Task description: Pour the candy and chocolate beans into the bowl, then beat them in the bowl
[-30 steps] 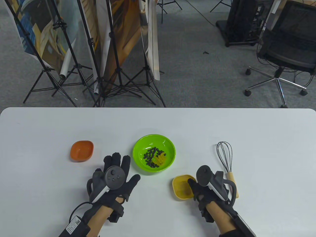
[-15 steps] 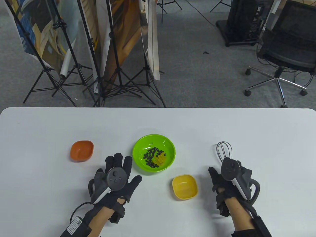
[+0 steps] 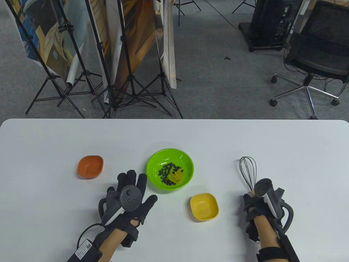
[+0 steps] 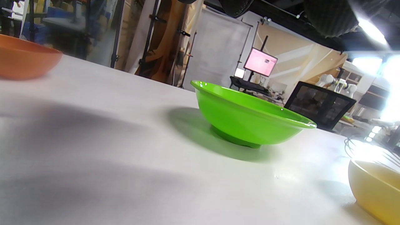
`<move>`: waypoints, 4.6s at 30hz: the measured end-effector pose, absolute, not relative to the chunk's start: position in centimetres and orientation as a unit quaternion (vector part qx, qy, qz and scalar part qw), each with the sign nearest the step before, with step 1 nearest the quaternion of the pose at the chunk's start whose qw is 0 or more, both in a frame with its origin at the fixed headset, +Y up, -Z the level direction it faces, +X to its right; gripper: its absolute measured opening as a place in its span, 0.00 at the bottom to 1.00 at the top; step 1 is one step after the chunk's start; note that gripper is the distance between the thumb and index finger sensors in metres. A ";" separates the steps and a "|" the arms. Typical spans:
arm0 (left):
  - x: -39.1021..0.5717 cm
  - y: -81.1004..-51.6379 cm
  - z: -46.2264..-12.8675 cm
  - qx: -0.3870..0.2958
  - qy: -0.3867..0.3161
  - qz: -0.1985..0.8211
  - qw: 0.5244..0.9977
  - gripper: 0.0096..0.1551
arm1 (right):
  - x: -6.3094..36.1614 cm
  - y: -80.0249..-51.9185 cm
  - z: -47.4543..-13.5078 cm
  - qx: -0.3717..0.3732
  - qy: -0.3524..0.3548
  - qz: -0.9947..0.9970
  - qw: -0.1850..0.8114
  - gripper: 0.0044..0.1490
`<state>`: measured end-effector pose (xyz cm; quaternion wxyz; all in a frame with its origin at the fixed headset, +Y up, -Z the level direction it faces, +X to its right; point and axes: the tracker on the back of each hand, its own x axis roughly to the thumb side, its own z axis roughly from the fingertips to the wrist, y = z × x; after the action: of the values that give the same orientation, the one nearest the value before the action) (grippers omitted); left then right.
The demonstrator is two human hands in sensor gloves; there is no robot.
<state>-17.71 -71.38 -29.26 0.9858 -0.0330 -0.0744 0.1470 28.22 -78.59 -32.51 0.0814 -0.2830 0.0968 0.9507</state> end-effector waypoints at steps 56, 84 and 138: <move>-19.3 -79.3 -40.1 -0.116 0.127 0.375 0.911 0.34 | 13.6 -68.6 -33.3 0.016 -0.046 0.979 0.200 0.31; -19.6 -79.9 -40.6 -0.167 0.101 0.445 0.874 0.26 | 7.4 -70.6 -36.1 -0.004 0.022 0.985 0.169 0.33; -19.1 -80.1 -40.6 -0.180 0.104 0.434 0.877 0.23 | 10.9 -67.8 -36.1 -0.040 0.043 0.995 0.078 0.35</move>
<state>-19.11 -80.10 -40.60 0.8768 -0.1797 0.1038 0.4337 10.87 -67.84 -36.07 0.0779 -0.0404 0.0429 0.9952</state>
